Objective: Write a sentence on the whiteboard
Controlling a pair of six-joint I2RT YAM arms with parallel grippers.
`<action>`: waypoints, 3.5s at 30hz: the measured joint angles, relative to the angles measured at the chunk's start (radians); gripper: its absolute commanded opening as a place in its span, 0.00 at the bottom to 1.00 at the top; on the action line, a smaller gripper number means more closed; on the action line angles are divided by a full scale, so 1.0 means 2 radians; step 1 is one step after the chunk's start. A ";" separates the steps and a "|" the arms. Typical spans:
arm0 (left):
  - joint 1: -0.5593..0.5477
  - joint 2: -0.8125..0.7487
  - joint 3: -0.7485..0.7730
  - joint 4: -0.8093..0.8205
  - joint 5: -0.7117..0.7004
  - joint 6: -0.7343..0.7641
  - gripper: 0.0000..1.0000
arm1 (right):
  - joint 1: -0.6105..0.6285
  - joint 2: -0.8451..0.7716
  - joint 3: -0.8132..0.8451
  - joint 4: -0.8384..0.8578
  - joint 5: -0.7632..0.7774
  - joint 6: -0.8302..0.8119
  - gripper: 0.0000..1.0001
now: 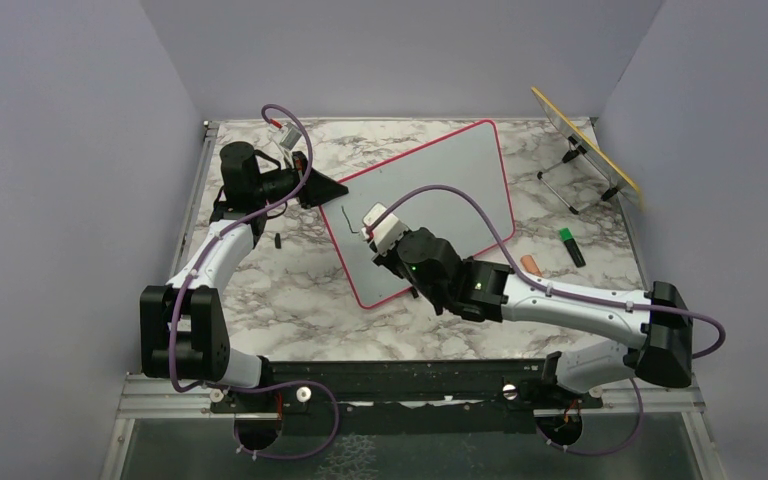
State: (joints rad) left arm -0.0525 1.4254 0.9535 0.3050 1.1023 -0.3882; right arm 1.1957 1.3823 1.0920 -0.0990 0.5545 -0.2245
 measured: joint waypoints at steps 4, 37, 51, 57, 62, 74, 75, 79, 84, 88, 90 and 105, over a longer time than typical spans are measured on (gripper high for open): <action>0.000 0.000 0.000 0.000 0.000 0.000 0.00 | -0.001 -0.011 -0.009 0.027 0.000 0.000 0.01; 0.000 0.001 0.001 0.000 0.001 0.000 0.00 | -0.019 0.022 -0.023 0.094 0.014 0.000 0.01; 0.001 0.004 0.002 0.000 0.002 0.000 0.00 | -0.019 0.023 -0.023 0.082 0.000 0.004 0.01; 0.002 0.005 0.002 0.000 0.002 0.000 0.00 | -0.019 0.022 -0.023 0.072 -0.004 0.008 0.01; 0.002 0.006 0.002 0.000 0.002 0.000 0.00 | -0.019 0.021 -0.023 0.055 -0.007 0.010 0.01; 0.002 0.006 0.002 0.000 0.003 0.000 0.00 | -0.019 0.017 -0.023 0.037 0.001 0.014 0.01; 0.002 0.006 0.002 0.000 0.003 0.000 0.00 | -0.019 0.017 -0.024 0.037 0.004 0.013 0.01; 0.002 0.006 0.003 0.000 0.004 0.000 0.00 | -0.019 0.015 -0.028 0.037 0.016 0.013 0.01; 0.002 0.006 0.003 0.000 0.004 0.000 0.00 | -0.019 0.012 -0.032 0.038 0.025 0.014 0.01; 0.002 0.006 0.003 0.000 0.004 0.000 0.00 | -0.020 0.012 -0.035 0.045 0.030 0.013 0.01; 0.002 0.006 0.003 0.000 0.004 0.000 0.00 | -0.020 0.012 -0.035 0.052 0.032 0.013 0.01; 0.002 0.006 0.003 0.000 0.006 0.000 0.00 | -0.026 0.014 -0.035 0.090 0.038 0.006 0.01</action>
State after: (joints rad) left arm -0.0479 1.4376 0.9592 0.3054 1.1133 -0.3882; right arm 1.1431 1.4105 1.0214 0.0811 0.6312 -0.2123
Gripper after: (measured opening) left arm 0.029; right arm 0.168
